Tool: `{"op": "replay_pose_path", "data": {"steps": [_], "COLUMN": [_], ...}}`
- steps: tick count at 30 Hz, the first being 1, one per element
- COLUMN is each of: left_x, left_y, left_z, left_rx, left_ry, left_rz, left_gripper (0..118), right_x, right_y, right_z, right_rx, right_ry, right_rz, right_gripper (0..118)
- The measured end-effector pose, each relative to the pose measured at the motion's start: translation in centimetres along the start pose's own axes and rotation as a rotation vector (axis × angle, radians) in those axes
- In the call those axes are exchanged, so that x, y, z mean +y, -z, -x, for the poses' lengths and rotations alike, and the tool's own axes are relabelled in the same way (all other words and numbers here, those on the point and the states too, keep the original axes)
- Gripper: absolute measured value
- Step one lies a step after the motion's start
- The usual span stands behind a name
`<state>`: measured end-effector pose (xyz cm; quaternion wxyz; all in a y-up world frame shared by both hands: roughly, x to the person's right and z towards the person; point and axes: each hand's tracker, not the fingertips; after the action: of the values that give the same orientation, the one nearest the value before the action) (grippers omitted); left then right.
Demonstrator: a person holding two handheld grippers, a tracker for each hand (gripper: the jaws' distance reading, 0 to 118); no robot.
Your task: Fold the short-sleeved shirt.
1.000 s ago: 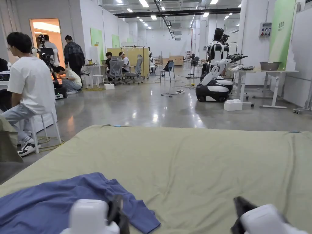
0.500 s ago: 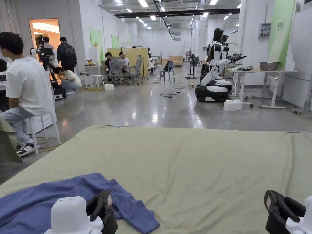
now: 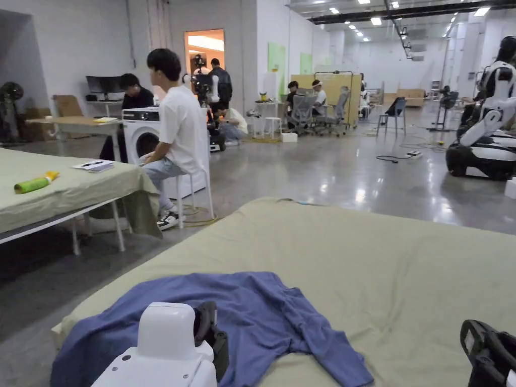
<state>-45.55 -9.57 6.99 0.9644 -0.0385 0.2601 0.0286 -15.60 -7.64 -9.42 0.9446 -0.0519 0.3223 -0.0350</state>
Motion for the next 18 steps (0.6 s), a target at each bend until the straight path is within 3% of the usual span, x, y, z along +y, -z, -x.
{"op": "replay_pose_path", "data": {"steps": [4, 8, 13, 18], "left_x": [-1.0, -2.2, -3.2, -3.0], "left_y": [0.3, 2.8, 8.7, 19.9], "left_z": [2.4, 2.9, 1.1, -1.2], "left_rx": [0.068, 0.075, -0.018, -0.145], "left_ry": [-0.007, -0.008, 0.042, 0.072], "left_rz": [0.036, 0.087, 0.163, 0.240], "left_gripper": [0, 0, 0, 0], "right_x": [0.3, 0.2, -0.6, -2.6], "right_y": [1.3, 2.7, 5.3, 9.7], "right_z": [2.3, 2.4, 0.8, -2.1], "right_rx": [0.037, 0.053, 0.024, -0.027], "right_ry": [-0.067, -0.079, -0.085, -0.076], "right_rz": [-0.002, 0.015, 0.062, 0.163], "right_gripper": [5, 5, 5, 5]}}
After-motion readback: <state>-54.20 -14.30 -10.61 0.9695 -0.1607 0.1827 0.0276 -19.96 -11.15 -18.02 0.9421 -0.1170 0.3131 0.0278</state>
